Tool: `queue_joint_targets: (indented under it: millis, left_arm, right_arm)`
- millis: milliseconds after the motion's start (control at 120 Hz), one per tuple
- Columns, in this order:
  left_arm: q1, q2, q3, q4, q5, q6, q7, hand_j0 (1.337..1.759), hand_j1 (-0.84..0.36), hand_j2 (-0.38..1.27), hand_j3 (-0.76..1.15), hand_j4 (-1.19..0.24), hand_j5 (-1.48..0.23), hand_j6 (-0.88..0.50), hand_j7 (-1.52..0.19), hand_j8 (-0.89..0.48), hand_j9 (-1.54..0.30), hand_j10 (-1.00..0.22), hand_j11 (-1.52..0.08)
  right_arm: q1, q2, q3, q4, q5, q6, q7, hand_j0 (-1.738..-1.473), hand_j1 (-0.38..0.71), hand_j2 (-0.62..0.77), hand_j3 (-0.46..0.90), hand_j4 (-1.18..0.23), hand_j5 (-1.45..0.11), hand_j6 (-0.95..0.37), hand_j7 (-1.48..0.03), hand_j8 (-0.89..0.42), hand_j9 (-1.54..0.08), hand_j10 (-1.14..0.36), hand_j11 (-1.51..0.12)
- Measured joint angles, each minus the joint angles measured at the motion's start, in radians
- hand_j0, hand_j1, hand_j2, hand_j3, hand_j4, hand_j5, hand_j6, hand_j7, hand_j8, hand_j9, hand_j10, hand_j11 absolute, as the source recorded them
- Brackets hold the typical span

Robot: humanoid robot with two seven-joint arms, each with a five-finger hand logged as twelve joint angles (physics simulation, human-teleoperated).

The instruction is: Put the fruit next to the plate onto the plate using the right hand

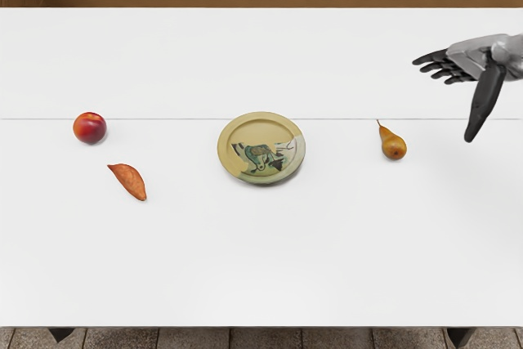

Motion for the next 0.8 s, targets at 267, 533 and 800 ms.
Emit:
queue_joint_targets:
  millis: [267, 533, 800]
  left_arm:
    - [0.000, 0.000, 0.000, 0.000, 0.000, 0.000, 0.000, 1.658, 0.33, 0.00, 0.00, -0.02, -0.02, -0.02, -0.02, -0.02, -0.02, -0.02, -0.02]
    - [0.000, 0.000, 0.000, 0.000, 0.000, 0.000, 0.000, 1.658, 0.33, 0.00, 0.00, -0.02, -0.02, -0.02, -0.02, -0.02, -0.02, -0.02, -0.02]
    - [0.000, 0.000, 0.000, 0.000, 0.000, 0.000, 0.000, 1.658, 0.33, 0.00, 0.00, -0.02, -0.02, -0.02, -0.02, -0.02, -0.02, -0.02, -0.02]
  right_arm:
    - [0.053, 0.125, 0.007, 0.027, -0.012, 0.000, -0.079, -1.658, -0.35, 0.00, 0.00, 0.00, 0.00, -0.01, 0.00, 0.00, 0.00, 0.00, 0.00]
    - [0.065, 0.123, -0.009, 0.268, -0.175, -0.065, -0.108, -1.658, -0.35, 0.00, 0.00, 0.00, 0.00, 0.00, 0.00, 0.00, 0.00, 0.00, 0.00]
    - [-0.091, 0.139, -0.031, 0.339, -0.464, -0.337, -0.110, -1.658, -0.35, 0.00, 0.00, 0.00, 0.00, -0.01, 0.00, 0.00, 0.00, 0.00, 0.00]
